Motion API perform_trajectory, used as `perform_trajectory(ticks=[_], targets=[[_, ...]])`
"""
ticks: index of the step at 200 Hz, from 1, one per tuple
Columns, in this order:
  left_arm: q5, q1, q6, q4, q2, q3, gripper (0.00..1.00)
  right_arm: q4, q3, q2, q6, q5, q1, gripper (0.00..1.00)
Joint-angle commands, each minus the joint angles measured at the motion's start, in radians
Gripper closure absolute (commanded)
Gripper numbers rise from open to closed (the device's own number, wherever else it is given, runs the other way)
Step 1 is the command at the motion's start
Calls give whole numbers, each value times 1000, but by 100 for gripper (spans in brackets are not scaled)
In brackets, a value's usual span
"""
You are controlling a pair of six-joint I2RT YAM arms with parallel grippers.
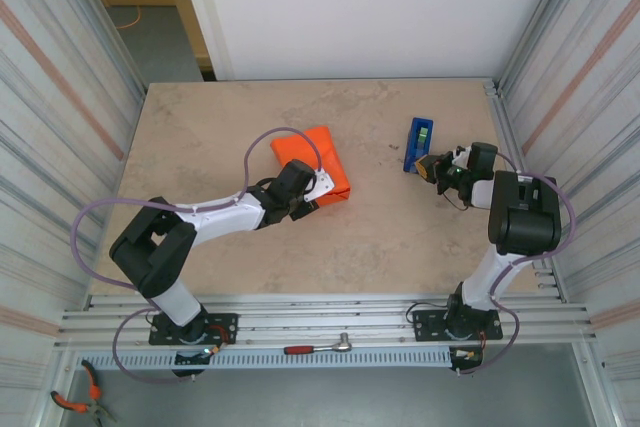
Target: Wrap the gift box in paper
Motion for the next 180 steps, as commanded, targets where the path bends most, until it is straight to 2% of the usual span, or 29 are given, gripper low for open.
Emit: perform_trajectory(ticks=[1,57,134,180], targets=[[7,5,-16,-55,24,11,38,-71,-31,17,31,110,47,100],[7,5,-15,-56,25,12,38,-96,-77,-34,12,138,34,100],[8,5,-16,-58,23,11,38,-33,-79,30,15,107,36,100],[8,5,-16,-57,19,7,38,-131,-54,-70,-86,88,72,100]])
